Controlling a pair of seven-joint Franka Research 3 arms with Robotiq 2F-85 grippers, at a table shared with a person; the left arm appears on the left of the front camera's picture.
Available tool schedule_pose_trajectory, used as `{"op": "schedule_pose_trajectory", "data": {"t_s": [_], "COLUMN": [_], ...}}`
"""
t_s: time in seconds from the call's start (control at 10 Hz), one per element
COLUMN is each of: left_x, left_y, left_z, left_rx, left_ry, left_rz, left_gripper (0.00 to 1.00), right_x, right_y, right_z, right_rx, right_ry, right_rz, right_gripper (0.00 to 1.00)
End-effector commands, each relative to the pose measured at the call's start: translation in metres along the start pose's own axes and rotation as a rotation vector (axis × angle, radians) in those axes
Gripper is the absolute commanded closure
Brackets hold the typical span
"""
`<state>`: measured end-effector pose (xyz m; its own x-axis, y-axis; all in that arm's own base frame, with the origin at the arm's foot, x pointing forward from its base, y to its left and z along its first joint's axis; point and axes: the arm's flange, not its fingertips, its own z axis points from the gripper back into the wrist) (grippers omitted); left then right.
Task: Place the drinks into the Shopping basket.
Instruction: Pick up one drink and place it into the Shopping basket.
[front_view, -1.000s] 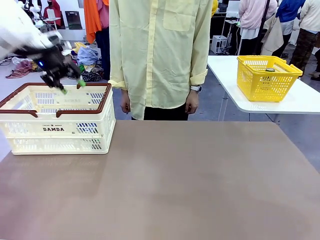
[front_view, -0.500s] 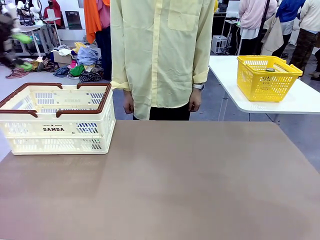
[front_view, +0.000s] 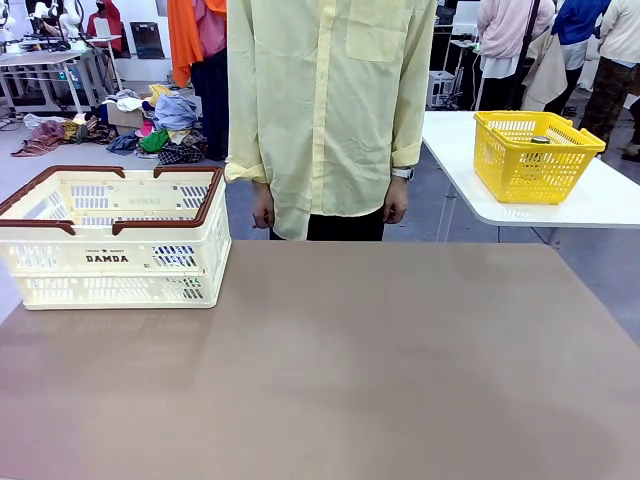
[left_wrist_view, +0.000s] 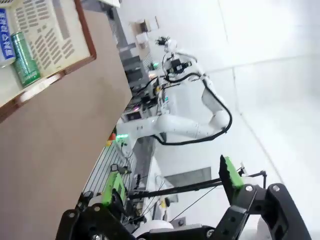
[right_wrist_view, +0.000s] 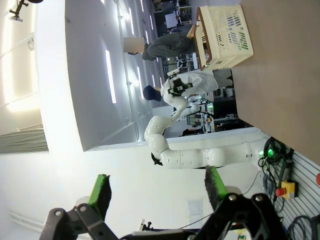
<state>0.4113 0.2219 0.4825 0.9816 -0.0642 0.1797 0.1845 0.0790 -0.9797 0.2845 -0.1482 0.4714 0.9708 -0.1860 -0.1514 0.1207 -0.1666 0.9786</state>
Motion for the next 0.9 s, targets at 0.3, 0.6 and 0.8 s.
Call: {"op": "schedule_pose_trajectory", "data": {"t_s": [0.3, 0.6, 0.8], "left_x": [0.0, 0.0, 0.0], "left_y": [0.0, 0.0, 0.0], "left_z": [0.0, 0.0, 0.0], "left_rx": [0.0, 0.0, 0.0], "left_ry": [0.0, 0.0, 0.0], "left_rz": [0.0, 0.0, 0.0], "left_gripper": [0.0, 0.0, 0.0], "right_x": [0.0, 0.0, 0.0], "right_y": [0.006, 0.006, 0.006], "right_z": [0.0, 0.0, 0.0], "right_rx": [0.007, 0.007, 0.007], "right_ry": [0.001, 0.001, 0.001], "right_rz": [-0.007, -0.007, -0.007], "right_gripper": [0.0, 0.0, 0.0]}}
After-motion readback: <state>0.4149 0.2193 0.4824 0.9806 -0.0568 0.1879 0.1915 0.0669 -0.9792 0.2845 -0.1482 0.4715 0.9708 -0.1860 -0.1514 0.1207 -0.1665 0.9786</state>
